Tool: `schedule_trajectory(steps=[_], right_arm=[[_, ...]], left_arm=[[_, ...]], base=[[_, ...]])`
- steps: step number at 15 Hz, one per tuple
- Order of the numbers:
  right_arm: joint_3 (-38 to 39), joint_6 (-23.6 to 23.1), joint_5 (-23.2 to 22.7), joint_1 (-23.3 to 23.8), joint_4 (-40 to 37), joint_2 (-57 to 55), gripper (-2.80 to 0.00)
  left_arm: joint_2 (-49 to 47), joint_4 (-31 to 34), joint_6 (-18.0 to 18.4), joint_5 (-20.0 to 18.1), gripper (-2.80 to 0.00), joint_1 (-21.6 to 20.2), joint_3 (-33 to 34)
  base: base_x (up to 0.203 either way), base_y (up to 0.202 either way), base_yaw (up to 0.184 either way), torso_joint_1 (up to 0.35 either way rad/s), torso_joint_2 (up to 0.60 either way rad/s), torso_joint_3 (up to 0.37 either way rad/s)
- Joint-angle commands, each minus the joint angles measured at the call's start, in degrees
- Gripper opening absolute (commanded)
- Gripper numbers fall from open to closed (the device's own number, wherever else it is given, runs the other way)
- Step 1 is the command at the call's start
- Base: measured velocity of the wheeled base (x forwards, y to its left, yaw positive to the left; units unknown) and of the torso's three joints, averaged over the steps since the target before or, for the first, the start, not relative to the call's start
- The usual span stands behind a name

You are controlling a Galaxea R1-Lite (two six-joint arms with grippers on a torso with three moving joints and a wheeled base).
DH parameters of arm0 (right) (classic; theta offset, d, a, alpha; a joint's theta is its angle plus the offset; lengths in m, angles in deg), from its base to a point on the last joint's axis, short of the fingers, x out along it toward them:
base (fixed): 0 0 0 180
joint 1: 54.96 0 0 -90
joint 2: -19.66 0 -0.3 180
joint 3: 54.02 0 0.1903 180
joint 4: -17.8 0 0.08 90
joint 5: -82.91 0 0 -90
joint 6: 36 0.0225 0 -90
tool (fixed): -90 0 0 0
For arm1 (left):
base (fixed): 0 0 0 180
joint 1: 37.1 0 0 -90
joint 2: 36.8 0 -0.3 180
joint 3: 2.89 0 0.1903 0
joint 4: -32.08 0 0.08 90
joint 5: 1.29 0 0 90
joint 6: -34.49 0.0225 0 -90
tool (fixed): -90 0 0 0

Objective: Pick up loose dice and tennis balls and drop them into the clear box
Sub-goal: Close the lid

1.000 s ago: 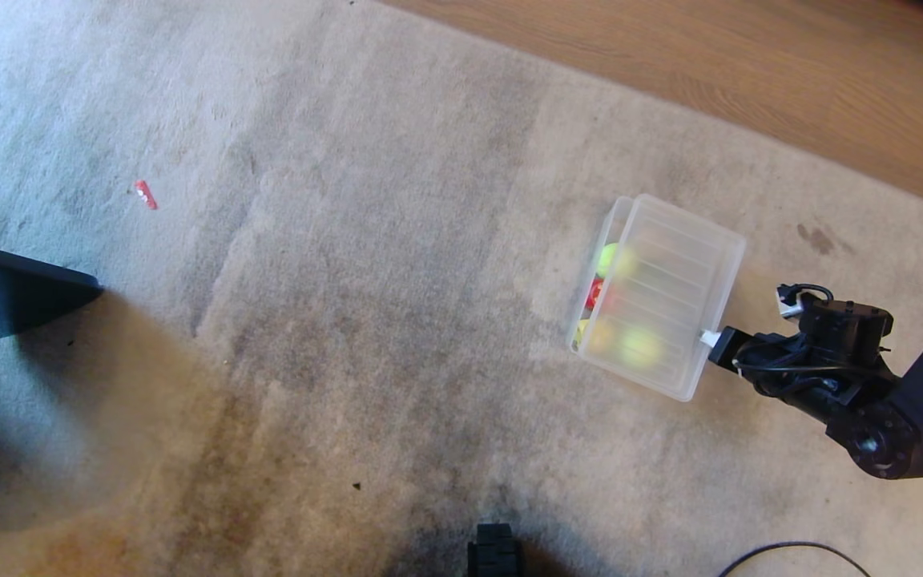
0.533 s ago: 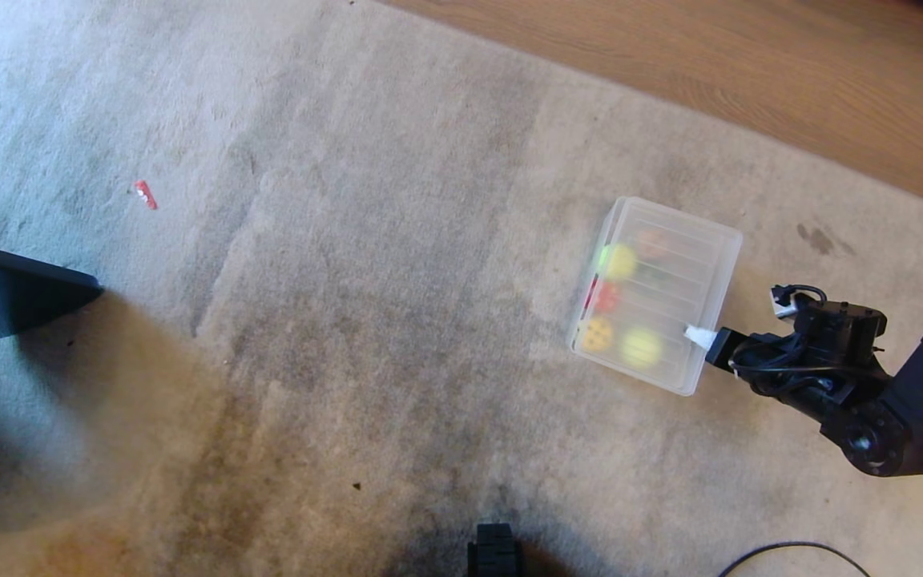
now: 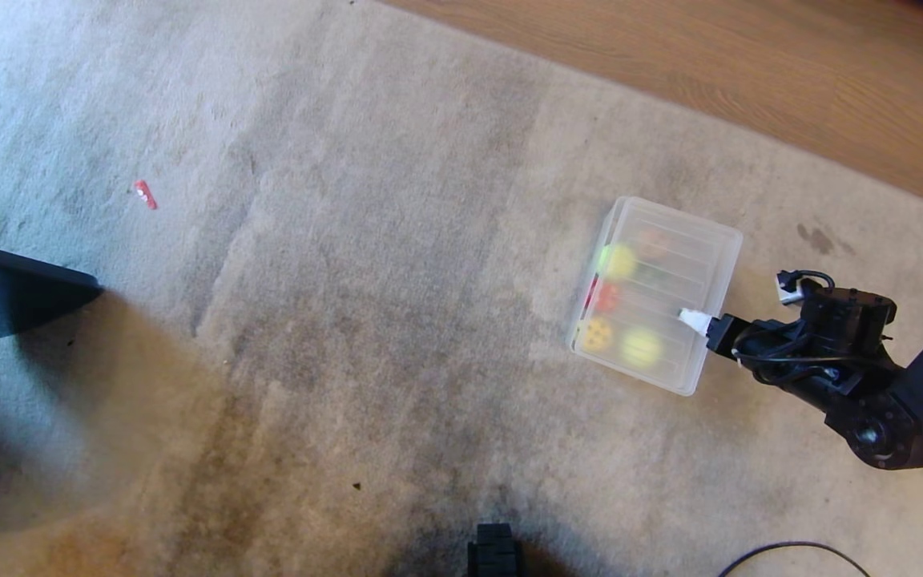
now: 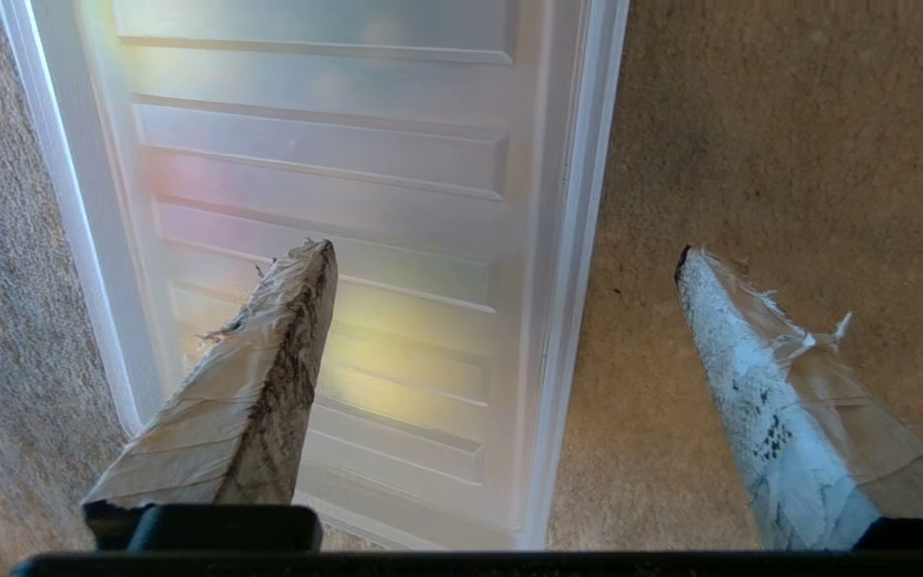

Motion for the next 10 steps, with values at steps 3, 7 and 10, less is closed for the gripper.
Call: schedule_trajectory(steps=[3, 7, 10], right_arm=[[1.35, 0.48, 0.38, 2.03, 0.64, 3.34, 0.00], [3.22, 0.48, 0.46, 2.39, -1.01, 7.06, -2.80], [3.97, 0.32, 0.64, 3.46, -3.09, 6.78, -2.80]], left_arm=[[0.00, 0.01, -0.04, 0.05, -2.80, 0.00, 0.00], [0.00, 0.01, -0.04, 0.05, -2.80, 0.00, 0.00], [0.00, 0.01, -0.04, 0.05, -2.80, 0.00, 0.00]], base=[[0.000, 0.000, 0.000, 0.000, 0.00, 0.000], [0.000, 0.000, 0.000, 0.000, 0.00, 0.000], [0.000, 0.000, 0.000, 0.000, 0.00, 0.000]])
